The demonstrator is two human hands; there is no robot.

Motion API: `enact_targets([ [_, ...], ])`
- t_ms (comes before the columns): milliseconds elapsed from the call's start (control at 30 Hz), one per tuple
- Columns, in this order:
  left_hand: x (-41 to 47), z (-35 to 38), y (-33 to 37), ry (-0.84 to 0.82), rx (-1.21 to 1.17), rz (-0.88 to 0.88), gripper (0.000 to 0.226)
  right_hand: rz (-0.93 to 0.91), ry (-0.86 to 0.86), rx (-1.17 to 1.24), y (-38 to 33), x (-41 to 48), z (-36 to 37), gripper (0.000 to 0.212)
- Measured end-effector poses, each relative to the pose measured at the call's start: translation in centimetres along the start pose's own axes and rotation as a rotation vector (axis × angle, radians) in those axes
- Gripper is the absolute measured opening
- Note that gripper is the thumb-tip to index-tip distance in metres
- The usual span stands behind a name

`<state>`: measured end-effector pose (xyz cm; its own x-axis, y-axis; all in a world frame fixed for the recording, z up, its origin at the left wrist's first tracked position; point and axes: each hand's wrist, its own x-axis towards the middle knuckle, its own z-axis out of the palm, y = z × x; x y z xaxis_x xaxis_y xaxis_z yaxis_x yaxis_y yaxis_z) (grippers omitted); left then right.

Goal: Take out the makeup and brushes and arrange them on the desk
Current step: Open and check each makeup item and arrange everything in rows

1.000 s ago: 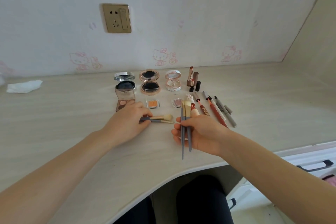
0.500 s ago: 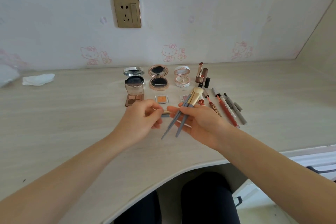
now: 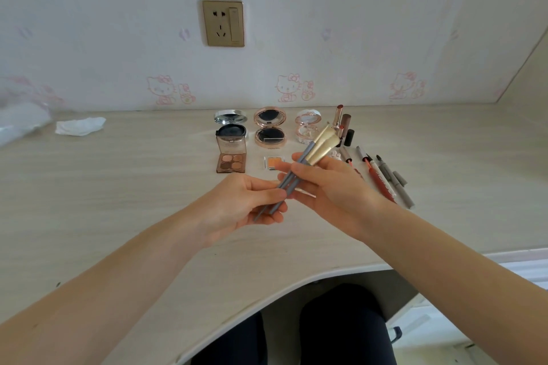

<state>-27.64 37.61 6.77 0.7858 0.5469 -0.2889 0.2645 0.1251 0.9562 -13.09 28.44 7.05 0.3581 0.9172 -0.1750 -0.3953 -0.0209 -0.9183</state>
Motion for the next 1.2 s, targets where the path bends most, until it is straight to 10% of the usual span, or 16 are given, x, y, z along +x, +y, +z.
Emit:
enact_targets([
  [133,-0.1,-1.9,0.0,-0.015,0.249,-0.003,0.014,-0.035,0.083,-0.016,-1.4,-0.1,-1.4,0.027],
  [567,0.1,-3.5,-2.5,0.019,1.005,0.294,0.015,-0.317,-0.022,-1.328,1.4,-1.0,-3.6,0.005],
  [1200,-0.1,-3.9,-4.2,0.229,1.235,0.585,0.03,-0.499,0.023,-1.604,2.7,1.3,-3.7,0.018],
])
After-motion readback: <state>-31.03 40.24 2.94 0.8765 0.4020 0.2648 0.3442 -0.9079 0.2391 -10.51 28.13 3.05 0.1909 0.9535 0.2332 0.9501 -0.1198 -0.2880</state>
